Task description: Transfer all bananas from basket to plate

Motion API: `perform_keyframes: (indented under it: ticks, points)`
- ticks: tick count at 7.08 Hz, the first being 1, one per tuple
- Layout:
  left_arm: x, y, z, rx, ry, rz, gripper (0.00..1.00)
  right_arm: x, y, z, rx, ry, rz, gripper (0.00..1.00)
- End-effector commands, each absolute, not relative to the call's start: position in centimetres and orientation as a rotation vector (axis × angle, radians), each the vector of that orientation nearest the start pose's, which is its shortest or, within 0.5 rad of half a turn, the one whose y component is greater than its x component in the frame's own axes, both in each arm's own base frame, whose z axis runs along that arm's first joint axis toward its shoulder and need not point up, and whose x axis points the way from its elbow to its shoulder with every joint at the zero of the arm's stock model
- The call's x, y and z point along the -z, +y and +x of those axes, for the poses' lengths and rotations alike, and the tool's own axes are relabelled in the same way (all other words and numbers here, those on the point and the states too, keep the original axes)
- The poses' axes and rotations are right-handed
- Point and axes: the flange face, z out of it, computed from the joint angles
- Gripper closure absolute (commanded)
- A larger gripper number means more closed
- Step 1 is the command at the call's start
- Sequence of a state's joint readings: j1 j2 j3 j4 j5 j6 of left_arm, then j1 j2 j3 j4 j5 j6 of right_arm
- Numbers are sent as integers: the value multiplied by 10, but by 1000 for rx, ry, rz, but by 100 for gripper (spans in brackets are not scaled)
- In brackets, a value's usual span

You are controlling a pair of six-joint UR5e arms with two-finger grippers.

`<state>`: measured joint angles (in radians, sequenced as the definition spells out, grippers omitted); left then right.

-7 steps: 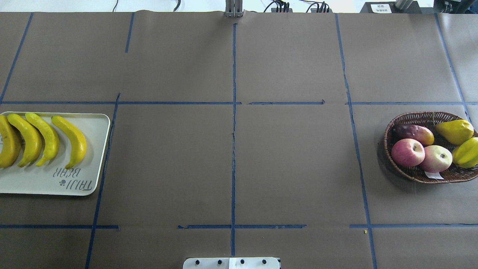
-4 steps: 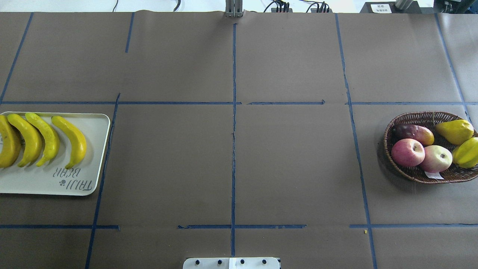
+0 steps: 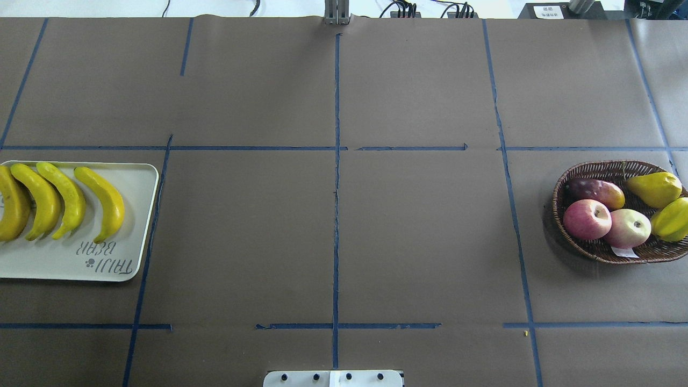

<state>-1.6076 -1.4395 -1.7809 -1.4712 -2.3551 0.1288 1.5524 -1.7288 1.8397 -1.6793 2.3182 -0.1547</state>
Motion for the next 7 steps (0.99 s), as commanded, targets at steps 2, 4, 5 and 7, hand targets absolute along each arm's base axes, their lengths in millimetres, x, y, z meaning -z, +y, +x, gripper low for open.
perform_keyframes:
  ticks: [2,4,5,7]
  points:
    - [-627,-431,-78,-80,783,43,0,-611,-424,58,166,-748,54,1]
    - [-627,-431,-79,-78,783,43,0,-611,-424,58,167,-749,56,1]
    - [-627,-431,-79,-78,783,43,0,-610,-424,57,167,-764,57,1]
    - [-626,-431,-78,-80,785,43,0,-610,-424,56,166,-767,57,1]
